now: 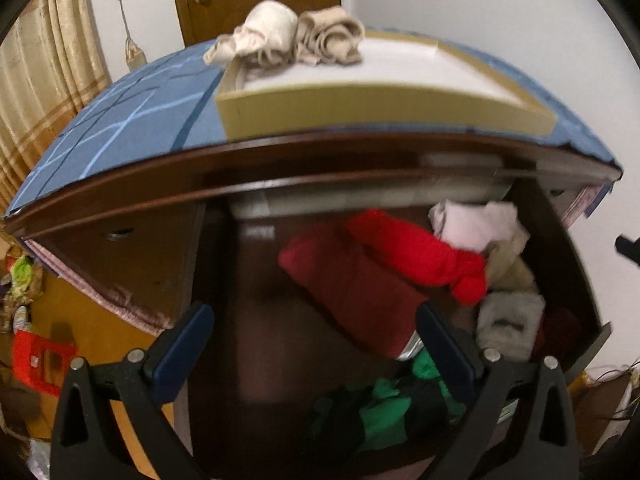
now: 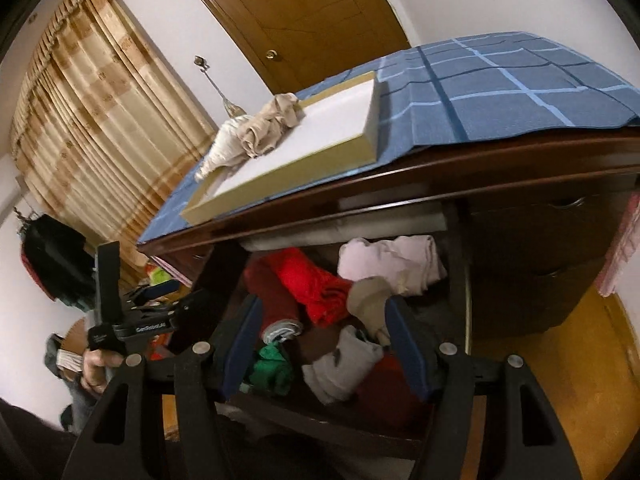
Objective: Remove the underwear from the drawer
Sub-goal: 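Lower both grippers into the open drawer toward the red and green clothes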
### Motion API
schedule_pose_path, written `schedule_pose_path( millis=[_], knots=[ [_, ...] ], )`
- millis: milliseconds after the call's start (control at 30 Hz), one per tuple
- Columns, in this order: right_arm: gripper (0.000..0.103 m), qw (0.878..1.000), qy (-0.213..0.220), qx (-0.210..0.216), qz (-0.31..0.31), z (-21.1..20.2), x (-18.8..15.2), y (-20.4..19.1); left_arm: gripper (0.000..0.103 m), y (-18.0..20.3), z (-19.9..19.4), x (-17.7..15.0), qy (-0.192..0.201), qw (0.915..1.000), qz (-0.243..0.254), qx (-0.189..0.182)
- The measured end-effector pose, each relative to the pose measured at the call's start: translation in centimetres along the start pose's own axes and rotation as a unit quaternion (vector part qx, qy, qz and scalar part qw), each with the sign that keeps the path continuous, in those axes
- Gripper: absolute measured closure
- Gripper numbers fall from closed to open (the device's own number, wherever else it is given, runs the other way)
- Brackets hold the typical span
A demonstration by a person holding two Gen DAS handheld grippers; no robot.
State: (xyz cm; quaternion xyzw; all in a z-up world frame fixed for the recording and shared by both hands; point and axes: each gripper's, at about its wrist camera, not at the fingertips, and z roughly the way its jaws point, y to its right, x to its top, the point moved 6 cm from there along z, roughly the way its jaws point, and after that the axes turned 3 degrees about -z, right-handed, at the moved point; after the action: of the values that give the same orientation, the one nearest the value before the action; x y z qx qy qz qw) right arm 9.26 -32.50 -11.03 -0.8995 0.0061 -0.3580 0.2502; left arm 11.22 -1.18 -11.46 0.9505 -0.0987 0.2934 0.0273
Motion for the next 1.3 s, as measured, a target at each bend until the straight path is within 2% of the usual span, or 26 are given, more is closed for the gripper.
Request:
schedule_pose_path(
  millis=[67, 200, 400, 467, 533, 667, 800, 933, 1000, 1133, 1233, 1300],
  knots=[
    [0.037, 1.0, -0.007, -0.003, -0.013, 0.9, -0.3, -0.5, 0.0, 0.1, 0.3, -0.7, -0.011, 0.9999, 0.007, 0.01],
    [0.037, 0.999, -0.036, 0.013, -0.027, 3.0, -1.0, -1.9, 0.0, 0.2, 0.7, -1.4, -0.029, 0.9995, 0.015, -0.001],
    [0.037, 0.996, -0.058, -0.007, -0.067, 5.6, -1.1, -3.5, 0.001, -0.1, 2.6, -1.6, -0.064, 0.9975, -0.03, -0.005],
    [0.037, 0.994, -0.065, -0.02, -0.082, 6.4, -1.0, -3.7, 0.005, -0.1, 3.1, -1.8, -0.075, 0.9965, -0.039, -0.003],
    [0.037, 0.992, -0.078, -0.022, -0.093, 7.2, -1.0, -4.0, 0.006, 0.1, 3.5, -2.1, -0.086, 0.9957, -0.035, -0.005],
    [0.037, 0.987, -0.119, 0.003, -0.105, 8.4, -1.8, -4.5, 0.006, 0.3, 3.4, -2.4, -0.098, 0.9952, 0.004, -0.007],
    [0.037, 0.987, -0.124, -0.016, -0.098, 8.4, -1.8, -3.1, 0.006, 0.6, 3.2, -2.9, -0.108, 0.9926, 0.053, -0.015],
    [0.037, 0.99, -0.121, -0.018, -0.071, 8.0, -1.7, -1.4, 0.006, 1.0, 3.9, -3.5, -0.129, 0.9834, 0.128, -0.01],
    [0.037, 0.99, -0.124, -0.007, -0.06, 8.0, -1.8, -1.3, 0.006, 1.1, 4.1, -3.6, -0.138, 0.9789, 0.15, -0.017],
    [0.037, 0.989, -0.139, 0.016, -0.056, 8.6, -2.2, -2.1, 0.006, 1.8, 3.7, -4.0, -0.141, 0.972, 0.186, -0.027],
    [0.037, 0.984, -0.164, 0.036, -0.066, 9.5, -2.8, -3.2, 0.006, 1.9, 4.0, -4.7, -0.148, 0.9672, 0.206, -0.016],
    [0.037, 0.98, -0.18, 0.05, -0.072, 10.2, -3.2, -4.0, 0.006, 1.7, 4.1, -4.7, -0.154, 0.9676, 0.199, -0.021]
  ],
)
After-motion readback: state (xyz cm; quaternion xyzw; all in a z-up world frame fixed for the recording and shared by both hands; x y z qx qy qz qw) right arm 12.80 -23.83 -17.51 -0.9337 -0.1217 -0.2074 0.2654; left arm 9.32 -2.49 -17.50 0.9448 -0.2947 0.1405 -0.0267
